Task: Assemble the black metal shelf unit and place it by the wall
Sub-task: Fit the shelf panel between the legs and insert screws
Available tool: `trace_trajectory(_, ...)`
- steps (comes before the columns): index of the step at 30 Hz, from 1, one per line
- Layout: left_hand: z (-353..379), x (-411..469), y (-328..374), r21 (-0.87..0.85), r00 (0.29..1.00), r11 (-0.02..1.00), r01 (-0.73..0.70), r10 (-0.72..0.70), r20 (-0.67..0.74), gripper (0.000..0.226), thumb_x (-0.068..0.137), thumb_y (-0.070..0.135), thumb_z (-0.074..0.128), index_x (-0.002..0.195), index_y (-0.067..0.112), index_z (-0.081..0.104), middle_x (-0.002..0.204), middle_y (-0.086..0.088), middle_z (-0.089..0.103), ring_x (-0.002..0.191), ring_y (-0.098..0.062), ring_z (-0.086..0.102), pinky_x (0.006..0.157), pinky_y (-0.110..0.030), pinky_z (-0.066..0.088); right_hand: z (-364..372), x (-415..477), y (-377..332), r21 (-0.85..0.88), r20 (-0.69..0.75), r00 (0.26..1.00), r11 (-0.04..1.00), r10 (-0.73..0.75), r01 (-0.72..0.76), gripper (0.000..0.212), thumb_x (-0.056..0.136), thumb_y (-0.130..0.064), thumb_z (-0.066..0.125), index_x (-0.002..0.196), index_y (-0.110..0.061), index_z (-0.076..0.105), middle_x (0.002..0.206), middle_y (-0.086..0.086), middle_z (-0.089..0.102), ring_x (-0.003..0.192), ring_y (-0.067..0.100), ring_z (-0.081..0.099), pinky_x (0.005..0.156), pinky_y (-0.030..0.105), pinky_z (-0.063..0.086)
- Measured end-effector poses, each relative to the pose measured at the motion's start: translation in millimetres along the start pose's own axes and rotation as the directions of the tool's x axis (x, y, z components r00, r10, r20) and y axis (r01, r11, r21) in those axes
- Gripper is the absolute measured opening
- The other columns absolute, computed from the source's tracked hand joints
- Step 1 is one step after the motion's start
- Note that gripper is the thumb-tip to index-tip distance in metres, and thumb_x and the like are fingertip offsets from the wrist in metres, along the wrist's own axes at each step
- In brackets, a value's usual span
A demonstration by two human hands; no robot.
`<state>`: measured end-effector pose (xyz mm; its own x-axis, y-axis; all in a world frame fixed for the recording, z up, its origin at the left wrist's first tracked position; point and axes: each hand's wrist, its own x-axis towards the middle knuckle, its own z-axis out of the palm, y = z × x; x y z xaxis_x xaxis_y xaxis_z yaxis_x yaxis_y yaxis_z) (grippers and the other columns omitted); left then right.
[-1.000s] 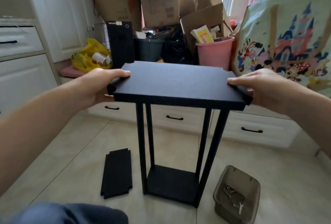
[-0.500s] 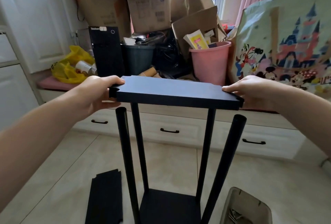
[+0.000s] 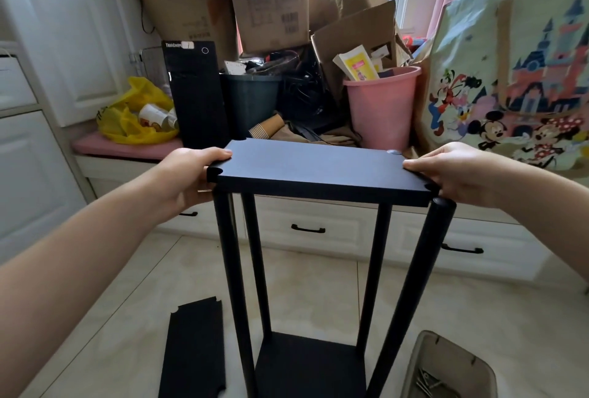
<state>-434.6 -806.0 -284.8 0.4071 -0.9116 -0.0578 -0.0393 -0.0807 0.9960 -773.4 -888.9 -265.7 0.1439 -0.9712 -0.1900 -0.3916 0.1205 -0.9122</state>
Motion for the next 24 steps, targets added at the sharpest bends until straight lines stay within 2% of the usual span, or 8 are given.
trace_trajectory(3, 2.9, 1.9, -3.5, -0.018, 1.0, 1.0, 0.02, -0.02, 0.017, 0.024, 0.096, 0.025, 0.065, 0.114, 0.009, 0.065, 0.082, -0.004, 0.063, 0.072, -0.016, 0.06, 0.065, -0.031, 0.053, -2.9, 1.0, 0.1, 0.053, -0.003, 1.0, 0.999, 0.01, -0.01, 0.027, 0.095, -0.018, 0.065, 0.109, 0.005, 0.064, 0.075, 0.007, 0.064, 0.052, 0.013, 0.063, 0.042, 0.027, 0.053)
trace_trajectory(6, 2.9, 3.3, -8.3, -0.059, 0.995, 0.996, 0.074, -0.07, 0.064, 0.031, 0.097, 0.027, 0.063, 0.122, 0.009, 0.064, 0.084, -0.005, 0.063, 0.068, -0.016, 0.059, 0.058, -0.028, 0.054, -5.2, 5.6, -1.3, 0.164, -0.022, 0.999, 0.986, 0.029, -0.024, 0.03, 0.092, -0.014, 0.067, 0.115, 0.005, 0.062, 0.092, 0.01, 0.069, 0.073, 0.017, 0.068, 0.06, 0.031, 0.061)
trace_trajectory(10, 1.8, 5.1, -10.6, -0.1, 0.992, 0.99, 0.099, -0.091, 0.082, 0.029, 0.098, 0.03, 0.062, 0.121, 0.012, 0.064, 0.083, -0.002, 0.064, 0.066, -0.014, 0.059, 0.05, -0.024, 0.052, -1.7, 6.5, -0.7, 0.219, -0.012, 1.0, 0.976, 0.019, -0.016, 0.023, 0.093, -0.011, 0.066, 0.11, 0.004, 0.062, 0.089, 0.01, 0.069, 0.063, 0.014, 0.07, 0.053, 0.026, 0.06)
trace_trajectory(14, 4.0, 4.6, -11.5, -0.133, 0.991, 0.984, 0.12, -0.11, 0.081, 0.024, 0.098, 0.028, 0.061, 0.116, 0.013, 0.062, 0.078, -0.001, 0.062, 0.056, -0.011, 0.059, 0.046, -0.021, 0.05, -0.5, 8.4, 1.4, 0.254, -0.021, 0.999, 0.967, 0.027, -0.021, 0.026, 0.093, -0.011, 0.066, 0.115, 0.002, 0.06, 0.091, 0.01, 0.068, 0.071, 0.017, 0.068, 0.059, 0.029, 0.061)
trace_trajectory(18, 7.1, 0.5, -10.5, -0.159, 0.988, 0.977, 0.141, -0.129, 0.086, 0.02, 0.098, 0.026, 0.06, 0.113, 0.012, 0.06, 0.072, 0.0, 0.061, 0.045, -0.007, 0.059, 0.042, -0.019, 0.048, 3.3, 9.7, 4.2, 0.265, -0.003, 0.999, 0.963, 0.049, -0.046, 0.012, 0.097, -0.016, 0.061, 0.106, -0.007, 0.059, 0.083, 0.006, 0.063, 0.051, 0.012, 0.064, 0.044, 0.024, 0.055)
trace_trajectory(20, 7.4, -0.9, -11.4, -0.152, 0.987, 0.978, 0.141, -0.128, 0.093, 0.024, 0.098, 0.029, 0.06, 0.116, 0.012, 0.06, 0.074, 0.0, 0.061, 0.048, -0.008, 0.06, 0.045, -0.021, 0.049, 4.9, 11.3, 5.6, 0.264, -0.014, 0.999, 0.964, 0.044, -0.038, 0.011, 0.097, -0.017, 0.06, 0.104, -0.009, 0.059, 0.08, 0.004, 0.062, 0.054, 0.013, 0.062, 0.043, 0.023, 0.053)
trace_trajectory(22, 4.3, -1.4, -13.6, -0.137, 0.985, 0.981, 0.136, -0.119, 0.125, 0.032, 0.097, 0.033, 0.06, 0.121, 0.012, 0.06, 0.08, -0.002, 0.061, 0.062, -0.011, 0.06, 0.057, -0.027, 0.052, 5.4, 13.0, 6.4, 0.259, -0.037, 0.998, 0.965, 0.041, -0.03, 0.01, 0.098, -0.02, 0.06, 0.102, -0.011, 0.06, 0.079, 0.003, 0.061, 0.05, 0.012, 0.061, 0.044, 0.022, 0.051)
trace_trajectory(24, -1.3, -2.0, -15.5, -0.134, 0.978, 0.983, 0.128, -0.102, 0.184, 0.039, 0.096, 0.036, 0.059, 0.128, 0.013, 0.06, 0.087, -0.004, 0.063, 0.074, -0.016, 0.06, 0.07, -0.031, 0.051, 5.8, 15.6, 7.6, 0.234, -0.042, 0.998, 0.971, 0.05, -0.038, 0.015, 0.098, -0.025, 0.059, 0.106, -0.012, 0.06, 0.076, 0.002, 0.061, 0.051, 0.013, 0.06, 0.052, 0.026, 0.05)
